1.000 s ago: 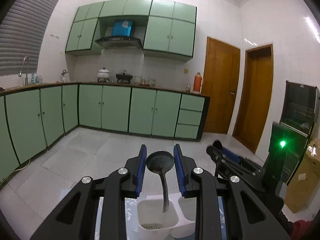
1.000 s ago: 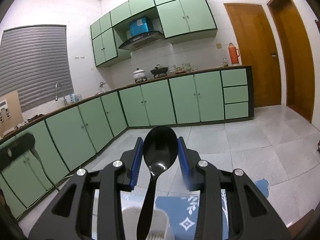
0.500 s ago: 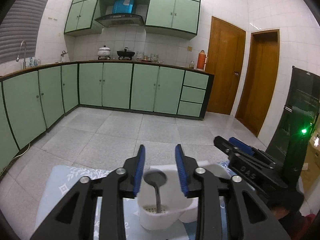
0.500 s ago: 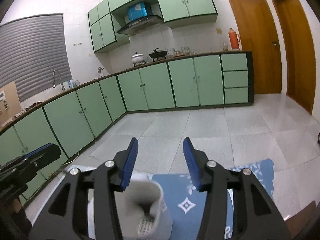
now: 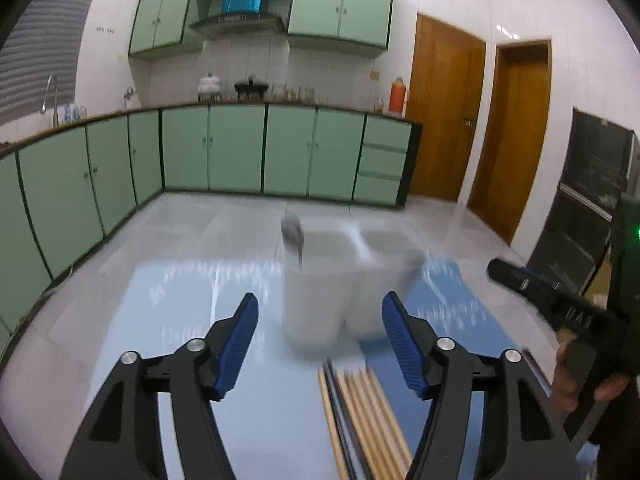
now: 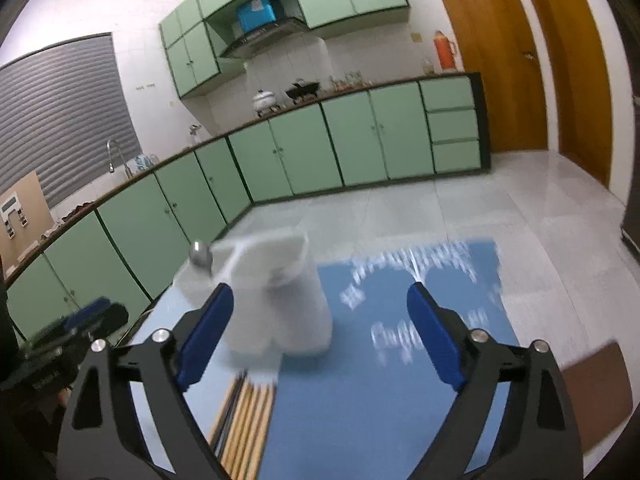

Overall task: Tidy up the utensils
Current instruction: 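Move both open grippers back toward the chopsticks on the mat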

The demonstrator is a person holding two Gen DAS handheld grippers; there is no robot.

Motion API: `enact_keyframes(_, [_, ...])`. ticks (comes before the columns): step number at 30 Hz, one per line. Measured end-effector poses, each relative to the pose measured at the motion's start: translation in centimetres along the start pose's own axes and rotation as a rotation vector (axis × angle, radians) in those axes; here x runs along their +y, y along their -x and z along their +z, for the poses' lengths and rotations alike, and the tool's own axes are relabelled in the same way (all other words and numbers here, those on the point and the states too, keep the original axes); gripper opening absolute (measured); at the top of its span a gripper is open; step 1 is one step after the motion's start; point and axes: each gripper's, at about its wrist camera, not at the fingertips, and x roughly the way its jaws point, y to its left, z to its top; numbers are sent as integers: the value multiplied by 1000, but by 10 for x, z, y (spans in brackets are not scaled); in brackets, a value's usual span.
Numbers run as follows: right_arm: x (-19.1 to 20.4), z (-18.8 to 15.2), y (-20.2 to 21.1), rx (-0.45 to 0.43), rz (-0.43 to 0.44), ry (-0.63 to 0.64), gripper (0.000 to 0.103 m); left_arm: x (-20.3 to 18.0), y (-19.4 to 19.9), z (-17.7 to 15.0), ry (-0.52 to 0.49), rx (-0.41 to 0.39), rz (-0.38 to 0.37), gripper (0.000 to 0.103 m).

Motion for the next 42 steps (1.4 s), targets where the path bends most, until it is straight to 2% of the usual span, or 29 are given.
enact_keyframes(6, [3,-61,30,127,-22,-19,88,-7,20,-70,-22,145,19,65])
enact_keyframes(7, [7,-62,32,137,-23,-19,88,-7,23,-81,-15,172,21,65])
enact_keyframes(13, [11,-103,50,213,-38,-32,88,-8,39,-122,8,263,22,65])
enact_keyframes(17, [14,-116,59,227,-42,-11,88,-14,46,-143,-33,295,31,65])
enact_keyframes(22, [20,-134,70,255,-38,4,88,-15,53,-158,-41,323,53,64])
enact_keyframes(30, [26,-144,76,270,-39,17,88,-17,56,-165,-53,316,66,63])
enact_keyframes(31, [28,-144,77,268,-39,24,88,-17,57,-165,-51,313,72,63])
enact_keyframes(33, [29,-144,77,267,-39,34,88,-12,57,-166,-51,319,114,55])
enact_keyframes(38, [38,-153,78,291,-19,53,85,-8,61,-167,-36,313,102,55])
enact_keyframes(42, [46,-161,81,303,-12,78,85,-14,68,-170,-39,303,49,55])
